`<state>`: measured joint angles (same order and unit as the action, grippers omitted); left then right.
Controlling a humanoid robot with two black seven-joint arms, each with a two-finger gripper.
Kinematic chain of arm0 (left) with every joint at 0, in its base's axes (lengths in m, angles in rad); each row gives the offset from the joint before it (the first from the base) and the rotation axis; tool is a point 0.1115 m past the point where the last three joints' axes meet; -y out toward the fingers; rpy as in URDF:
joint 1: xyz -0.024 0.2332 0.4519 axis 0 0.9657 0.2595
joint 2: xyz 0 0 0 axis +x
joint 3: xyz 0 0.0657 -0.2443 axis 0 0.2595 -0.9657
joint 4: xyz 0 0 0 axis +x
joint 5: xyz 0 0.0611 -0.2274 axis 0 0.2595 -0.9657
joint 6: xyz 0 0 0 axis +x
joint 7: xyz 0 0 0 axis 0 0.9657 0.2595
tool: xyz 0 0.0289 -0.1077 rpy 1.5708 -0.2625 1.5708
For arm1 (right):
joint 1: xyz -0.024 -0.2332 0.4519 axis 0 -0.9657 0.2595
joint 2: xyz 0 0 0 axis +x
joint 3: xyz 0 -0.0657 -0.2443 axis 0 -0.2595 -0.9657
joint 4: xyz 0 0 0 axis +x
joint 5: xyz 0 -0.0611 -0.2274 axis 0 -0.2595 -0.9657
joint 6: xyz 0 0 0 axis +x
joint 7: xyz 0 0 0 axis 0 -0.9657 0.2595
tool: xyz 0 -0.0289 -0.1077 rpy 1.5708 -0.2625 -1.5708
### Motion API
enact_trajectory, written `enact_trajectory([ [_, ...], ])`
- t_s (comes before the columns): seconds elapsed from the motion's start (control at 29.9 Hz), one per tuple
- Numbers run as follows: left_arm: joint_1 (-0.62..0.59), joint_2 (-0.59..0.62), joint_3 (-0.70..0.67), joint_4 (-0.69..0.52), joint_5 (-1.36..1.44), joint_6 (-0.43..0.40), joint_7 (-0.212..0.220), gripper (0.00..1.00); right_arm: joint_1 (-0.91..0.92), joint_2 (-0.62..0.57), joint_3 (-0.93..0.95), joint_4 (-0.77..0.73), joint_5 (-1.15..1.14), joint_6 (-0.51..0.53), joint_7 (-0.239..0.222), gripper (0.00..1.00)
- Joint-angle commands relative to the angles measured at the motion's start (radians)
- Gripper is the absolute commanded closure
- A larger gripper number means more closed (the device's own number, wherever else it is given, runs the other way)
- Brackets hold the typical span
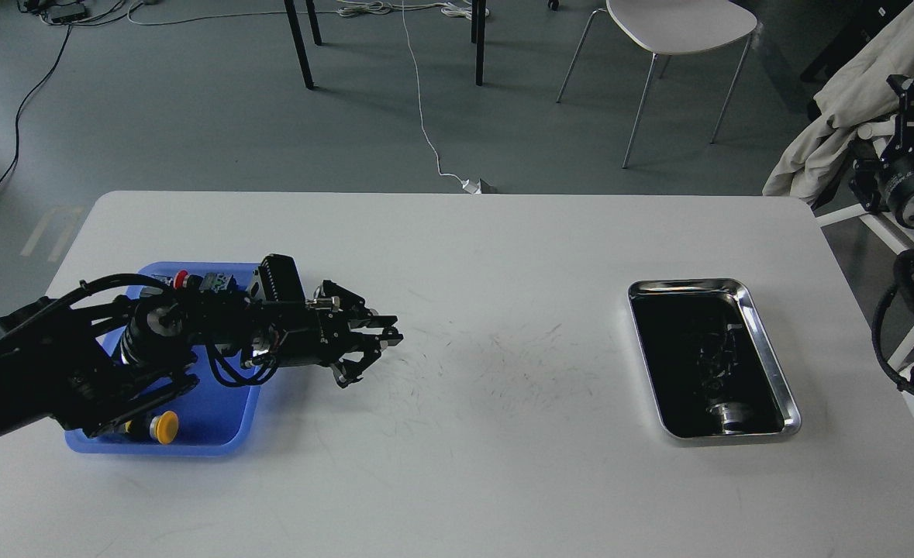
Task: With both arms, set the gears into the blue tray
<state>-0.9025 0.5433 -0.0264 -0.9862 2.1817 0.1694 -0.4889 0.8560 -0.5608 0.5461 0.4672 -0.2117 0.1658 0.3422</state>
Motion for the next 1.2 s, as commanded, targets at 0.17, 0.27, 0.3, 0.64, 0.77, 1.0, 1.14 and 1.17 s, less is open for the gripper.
enact_trajectory([
  [0.17,-0.012,0.164,0.002,-0.003,0.000,0.001,0.000,0.93,0.000,0.010,-0.002,0.001,0.000,0.004,0.000,0.06],
  [0.27,-0.006,0.219,0.002,-0.002,-0.032,0.004,0.000,0.93,0.000,0.012,-0.002,-0.001,0.000,0.006,0.000,0.06],
  [0.3,-0.004,0.233,0.002,-0.002,-0.049,0.004,0.000,0.93,0.000,0.012,-0.002,0.001,0.000,0.006,0.000,0.06],
  [0.64,0.077,0.337,0.002,-0.003,-0.076,0.033,0.000,0.93,0.000,0.019,-0.002,0.001,-0.009,0.009,0.000,0.06],
  [0.77,0.120,0.342,0.002,-0.009,-0.076,0.050,0.000,0.93,0.000,0.028,-0.003,-0.001,-0.011,0.009,0.000,0.06],
  [1.0,0.166,0.349,0.002,-0.002,-0.079,0.061,0.000,0.93,0.002,0.032,-0.034,-0.001,-0.011,0.008,0.000,0.06],
  [1.14,0.198,0.357,0.002,-0.008,-0.077,0.087,0.000,0.92,0.002,0.030,-0.035,-0.001,-0.011,0.008,0.000,0.06],
  [1.17,0.207,0.363,0.002,-0.006,-0.077,0.091,0.000,0.92,0.002,0.030,-0.035,-0.001,-0.011,0.008,0.000,0.06],
])
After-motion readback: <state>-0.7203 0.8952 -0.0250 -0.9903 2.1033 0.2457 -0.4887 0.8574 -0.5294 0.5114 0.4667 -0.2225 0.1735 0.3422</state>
